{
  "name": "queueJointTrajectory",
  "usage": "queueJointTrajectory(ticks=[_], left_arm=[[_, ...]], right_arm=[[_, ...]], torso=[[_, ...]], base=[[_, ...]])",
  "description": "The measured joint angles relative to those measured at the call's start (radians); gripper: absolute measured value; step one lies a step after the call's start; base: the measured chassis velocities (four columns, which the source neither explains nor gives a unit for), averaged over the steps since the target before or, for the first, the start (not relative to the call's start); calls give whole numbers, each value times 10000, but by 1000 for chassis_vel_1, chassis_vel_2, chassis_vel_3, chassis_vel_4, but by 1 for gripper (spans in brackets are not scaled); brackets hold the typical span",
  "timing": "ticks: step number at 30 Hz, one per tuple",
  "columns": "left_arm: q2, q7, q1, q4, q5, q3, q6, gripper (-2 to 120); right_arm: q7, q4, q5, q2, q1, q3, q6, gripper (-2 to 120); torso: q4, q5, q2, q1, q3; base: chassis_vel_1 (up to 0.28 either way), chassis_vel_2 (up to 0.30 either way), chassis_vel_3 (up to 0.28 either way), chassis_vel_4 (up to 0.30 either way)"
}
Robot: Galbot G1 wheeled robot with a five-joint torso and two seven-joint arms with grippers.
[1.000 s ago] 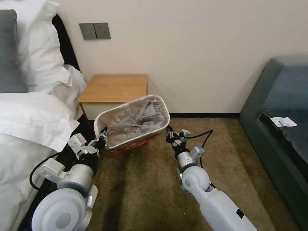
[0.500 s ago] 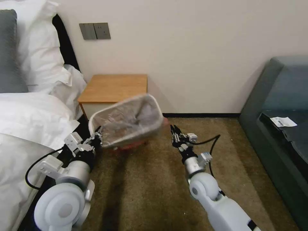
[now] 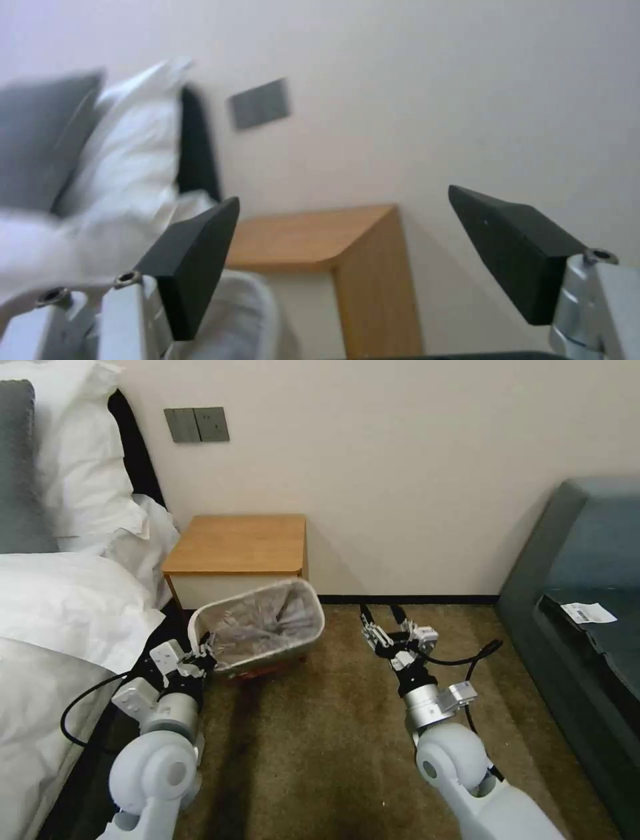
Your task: Pick up the garbage bag from the table and place it over the trash can.
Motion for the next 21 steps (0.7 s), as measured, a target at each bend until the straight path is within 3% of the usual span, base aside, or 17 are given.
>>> queueJointTrajectory(ticks=[3, 4, 7, 8, 11, 15, 21], left_arm=[[186, 210, -4, 304, 935, 403, -181, 8], [186, 210, -4, 304, 935, 403, -181, 8], [247, 336, -39, 579, 1558, 759, -211, 8], [247, 336, -39, 579, 1558, 759, -211, 8], [233, 445, -46, 819, 2256, 1063, -288, 8], [155, 530, -28, 1039, 2874, 1353, -405, 8], [86, 583, -16, 1237, 3439, 1749, -500, 8]], right_arm=[[-637, -161, -2096, -749, 477, -380, -198, 68], [-637, -161, -2096, -749, 477, -380, -198, 68], [-2040, -469, -3596, -1872, 1191, -703, -233, 54], [-2040, -469, -3596, -1872, 1191, -703, -233, 54], [-3728, -626, -3832, -2933, 1938, -1099, -639, 39], [-4832, -760, -3950, -3397, 2492, -1509, -823, 26], [-5104, -1035, -3604, -3583, 3375, -2412, -1155, 3]], torso=[[0, 2, 0, 0, 0], [0, 2, 0, 0, 0], [-1, 3, 1, 0, 1], [-1, 3, 1, 0, 1], [-1, 1, 0, 0, 0], [-1, 2, 0, 0, 0], [0, 2, 0, 0, 1]], base=[[0, 0, 0, 0], [0, 0, 0, 0], [0, 0, 0, 0], [0, 0, 0, 0], [0, 0, 0, 0], [0, 0, 0, 0], [0, 0, 0, 0]])
